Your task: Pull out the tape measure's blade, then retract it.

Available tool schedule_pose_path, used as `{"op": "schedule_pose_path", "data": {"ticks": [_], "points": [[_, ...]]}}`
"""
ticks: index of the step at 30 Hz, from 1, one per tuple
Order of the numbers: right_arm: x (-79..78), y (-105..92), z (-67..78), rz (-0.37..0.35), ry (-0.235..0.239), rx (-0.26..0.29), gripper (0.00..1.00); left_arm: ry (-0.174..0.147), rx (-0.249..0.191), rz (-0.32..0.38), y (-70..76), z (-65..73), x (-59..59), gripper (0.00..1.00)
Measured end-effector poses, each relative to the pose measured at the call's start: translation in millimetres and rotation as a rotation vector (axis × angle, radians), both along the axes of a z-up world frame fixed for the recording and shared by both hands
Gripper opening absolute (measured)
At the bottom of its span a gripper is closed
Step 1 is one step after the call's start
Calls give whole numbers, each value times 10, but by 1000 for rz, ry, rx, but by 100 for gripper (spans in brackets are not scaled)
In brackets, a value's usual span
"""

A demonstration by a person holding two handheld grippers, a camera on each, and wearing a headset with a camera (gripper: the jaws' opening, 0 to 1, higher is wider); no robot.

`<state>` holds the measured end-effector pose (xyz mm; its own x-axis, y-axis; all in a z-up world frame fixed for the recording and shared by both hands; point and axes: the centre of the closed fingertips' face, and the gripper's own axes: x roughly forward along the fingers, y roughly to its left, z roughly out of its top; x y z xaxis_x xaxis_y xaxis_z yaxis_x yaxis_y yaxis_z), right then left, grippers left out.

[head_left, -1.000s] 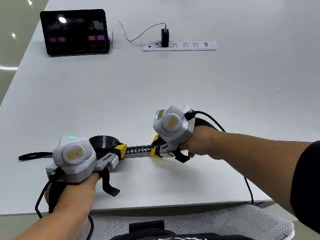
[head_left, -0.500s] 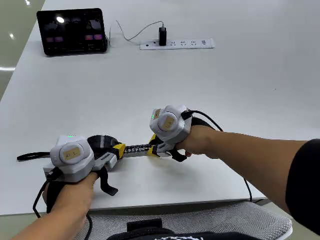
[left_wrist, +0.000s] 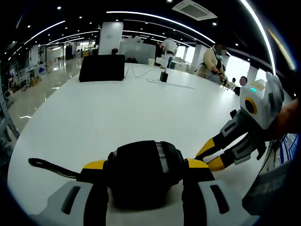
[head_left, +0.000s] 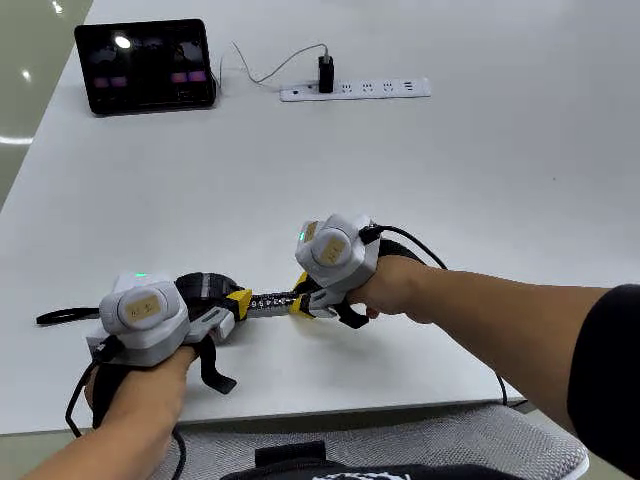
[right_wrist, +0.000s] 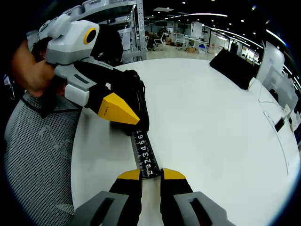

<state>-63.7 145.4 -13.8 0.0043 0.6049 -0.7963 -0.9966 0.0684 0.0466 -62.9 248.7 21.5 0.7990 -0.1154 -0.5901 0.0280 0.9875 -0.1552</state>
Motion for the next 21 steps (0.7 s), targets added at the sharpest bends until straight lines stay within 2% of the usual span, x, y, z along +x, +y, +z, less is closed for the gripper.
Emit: {"op": "schedule_pose_path", "data": {"ticks": [21], "points": [[-7,157,-22,18,15,11,11,3,-14,2,11,-6,-2,58]]}}
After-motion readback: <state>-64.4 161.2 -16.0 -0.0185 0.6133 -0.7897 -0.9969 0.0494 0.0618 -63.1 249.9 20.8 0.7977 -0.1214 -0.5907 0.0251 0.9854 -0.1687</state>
